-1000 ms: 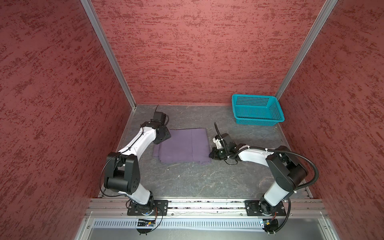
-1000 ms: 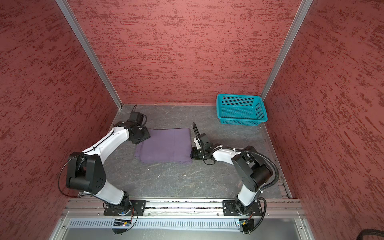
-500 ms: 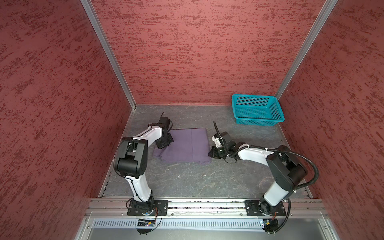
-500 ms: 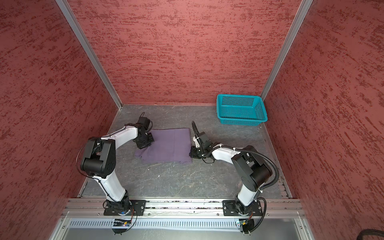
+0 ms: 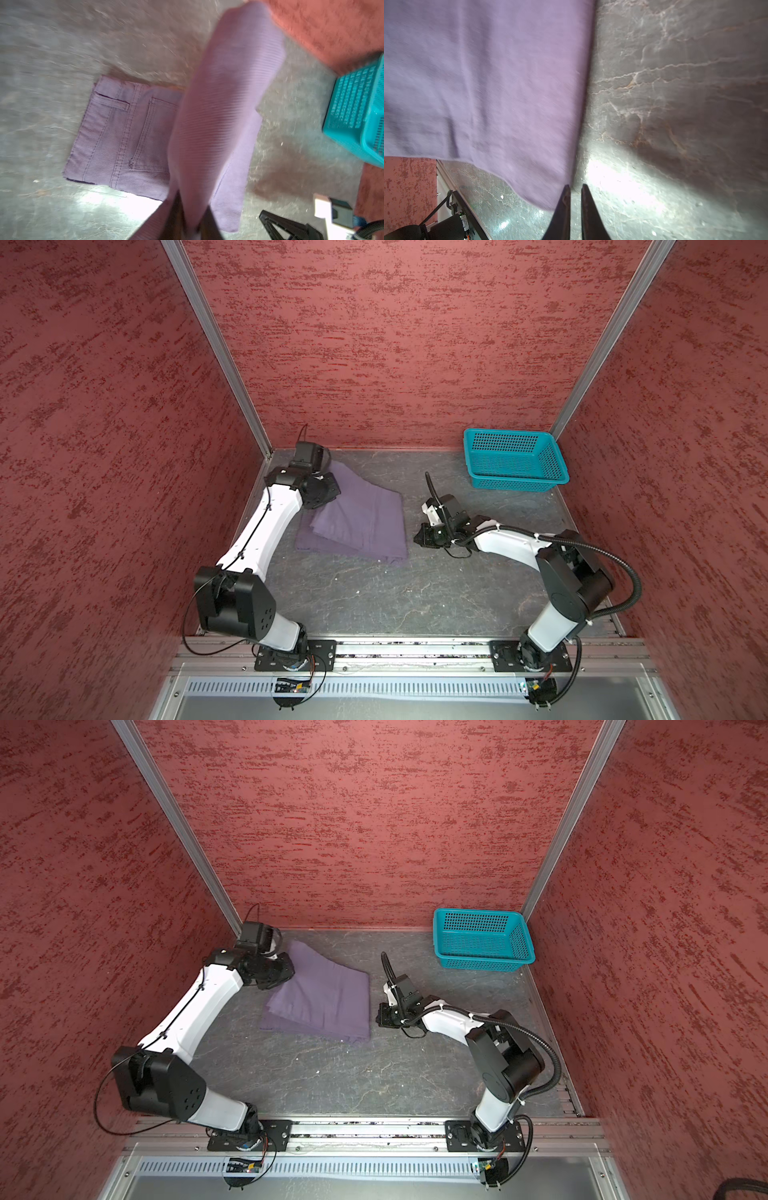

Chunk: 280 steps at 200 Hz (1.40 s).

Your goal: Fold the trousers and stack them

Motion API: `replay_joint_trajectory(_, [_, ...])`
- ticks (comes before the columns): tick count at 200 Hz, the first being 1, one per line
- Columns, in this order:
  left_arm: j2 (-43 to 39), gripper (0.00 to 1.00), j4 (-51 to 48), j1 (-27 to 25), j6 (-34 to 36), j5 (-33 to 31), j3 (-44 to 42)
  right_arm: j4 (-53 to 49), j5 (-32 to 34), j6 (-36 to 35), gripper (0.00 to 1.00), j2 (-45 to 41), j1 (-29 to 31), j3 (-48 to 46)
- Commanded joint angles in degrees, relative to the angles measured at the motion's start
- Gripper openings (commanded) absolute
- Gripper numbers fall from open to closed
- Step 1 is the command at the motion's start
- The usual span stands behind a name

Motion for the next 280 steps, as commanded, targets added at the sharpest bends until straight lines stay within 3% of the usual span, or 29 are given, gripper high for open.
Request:
replay_joint_trajectory(1, [5.07, 0.68, 3.11, 8.62, 1.44, -0.20, -5.19, 0.56, -0.15, -0.21, 0.14, 0.52, -0.31, 0.09])
replay_joint_trajectory(15, [8.09, 0.80, 4.27, 14.45, 0.24, -3.29, -5.87, 0.54, -0.58, -0.12, 0.14, 0.17, -0.31, -0.08])
replay_joint_trajectory(31, [8.42, 0.81, 5.90, 18.49, -1.91, -1.79, -7.06, 0.44, -0.25, -0.03, 0.14, -0.78, -0.31, -1.05])
replay_joint_trajectory(91, [6.93, 0.81, 9.14, 10.80, -0.38, -2.50, -12.25, 1.04, -0.61, -0.72, 0.15, 0.37, -0.31, -1.93])
replay_joint_trajectory(112, [6.94, 0.69, 10.04, 9.81, -2.39, -1.39, -14.40, 2.25, -2.21, -0.23, 0.14, 1.28, -0.26, -0.76])
replay_joint_trajectory(136, [6.02, 0.46, 10.65, 5.50, -3.41, -1.29, -14.01, 3.59, -4.72, 0.79, 0.00, 3.13, -0.18, 1.87])
replay_joint_trajectory(160, [6.88, 0.33, 10.59, 1.77, -4.35, -1.56, -13.97, 4.45, -6.90, 1.31, 0.00, 6.32, 1.06, 5.37])
replay_joint_trajectory(224, [10.73, 0.36, 17.79, 4.23, -7.52, 2.88, -23.85, 2.82, -7.86, 0.44, 0.00, 16.58, 4.52, 12.60])
replay_joint_trajectory(280, [16.81, 0.41, 22.25, 9.56, -6.64, 4.93, -23.78, -1.53, -7.55, -1.88, 0.00, 24.84, 4.47, 21.80])
